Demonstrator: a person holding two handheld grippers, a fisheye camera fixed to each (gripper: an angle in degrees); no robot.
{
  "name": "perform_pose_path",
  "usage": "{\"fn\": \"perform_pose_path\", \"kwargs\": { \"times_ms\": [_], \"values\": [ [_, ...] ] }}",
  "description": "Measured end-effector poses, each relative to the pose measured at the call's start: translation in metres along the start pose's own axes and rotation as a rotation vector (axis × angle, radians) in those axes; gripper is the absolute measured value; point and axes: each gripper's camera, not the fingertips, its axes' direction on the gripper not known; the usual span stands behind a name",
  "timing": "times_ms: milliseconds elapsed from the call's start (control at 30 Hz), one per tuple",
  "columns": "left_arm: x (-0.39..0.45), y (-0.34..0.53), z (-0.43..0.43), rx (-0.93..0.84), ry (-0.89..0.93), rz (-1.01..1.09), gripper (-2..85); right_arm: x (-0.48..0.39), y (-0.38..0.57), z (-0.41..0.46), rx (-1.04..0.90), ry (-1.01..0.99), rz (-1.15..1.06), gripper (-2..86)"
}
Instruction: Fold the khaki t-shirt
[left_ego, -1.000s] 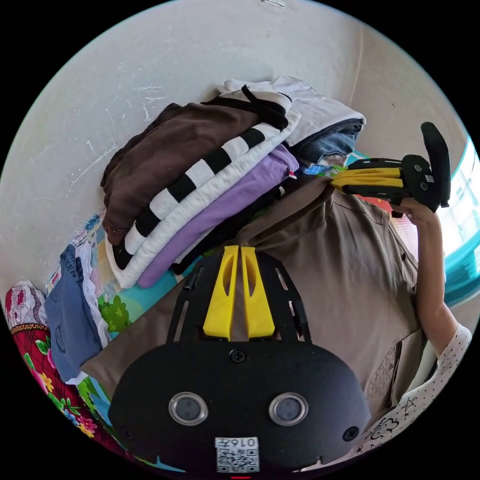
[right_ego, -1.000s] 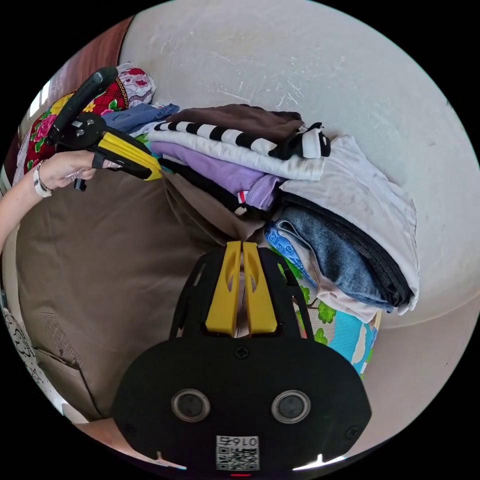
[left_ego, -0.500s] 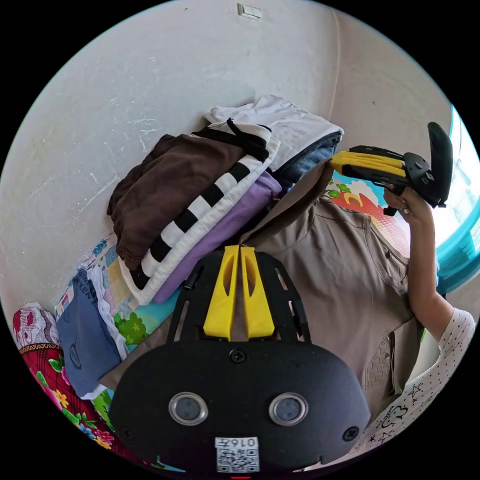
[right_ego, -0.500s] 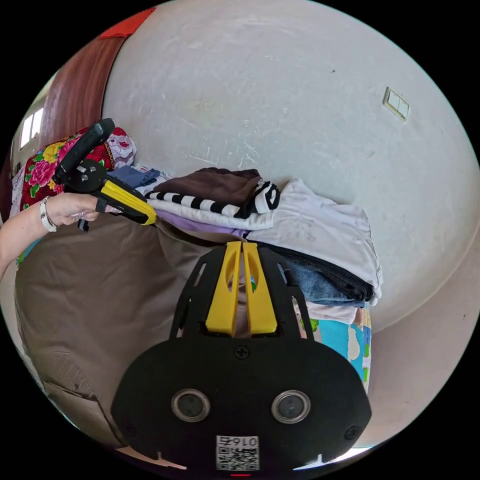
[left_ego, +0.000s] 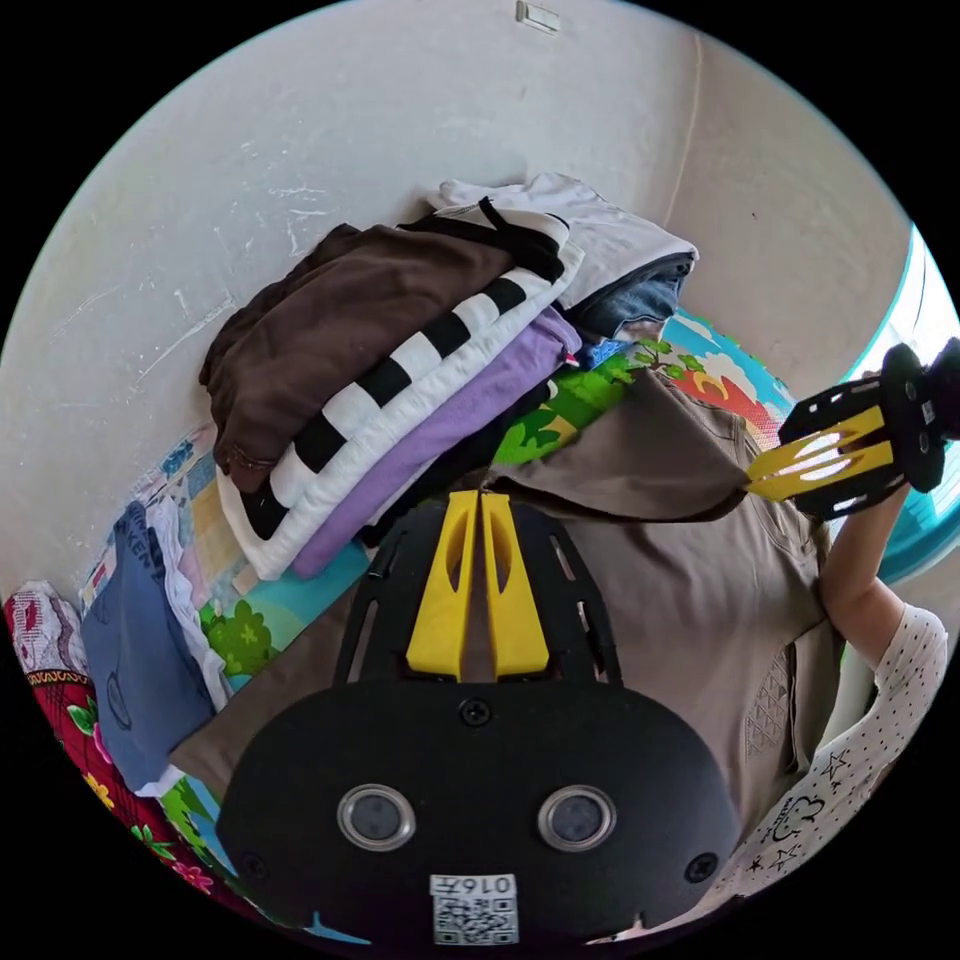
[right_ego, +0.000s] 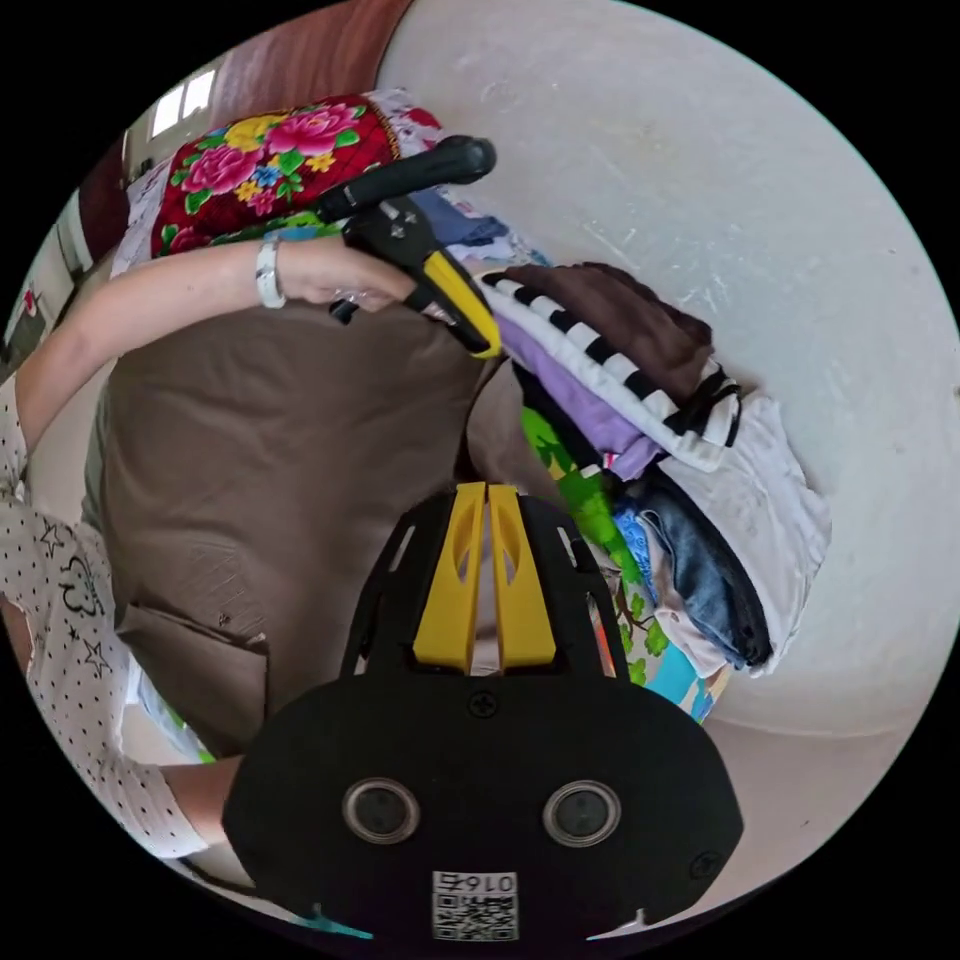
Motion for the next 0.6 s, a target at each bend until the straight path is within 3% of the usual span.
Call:
{"fn": "perform_pose_path", "kwargs": {
  "times_ms": [200, 367, 500, 600],
  "values": [
    [-0.017, 0.016, 0.01, -0.016, 0.086, -0.073, -0.9, -0.003, -0.011, 0.047, -0.177, -0.17, -0.186, -0.1],
    [-0.018, 0.031, 0.005, -0.015, 0.096, -0.084, -0.1, 0.012, -0.006, 0.047, -0.11, -0.229, -0.21, 0.4],
    [0.028, 0.035, 0.007, -0.038, 0.222, 0.056, 3.4, 0.036, 0.011, 0.031, -0.015, -0.191, -0.107, 3.5],
    [0.081, 0.033, 0.013, -0.047, 0.236, 0.166, 6.8, 0.073, 0.03, 0.024, 0.05, -0.059, 0.116, 6.0]
  ]
}}
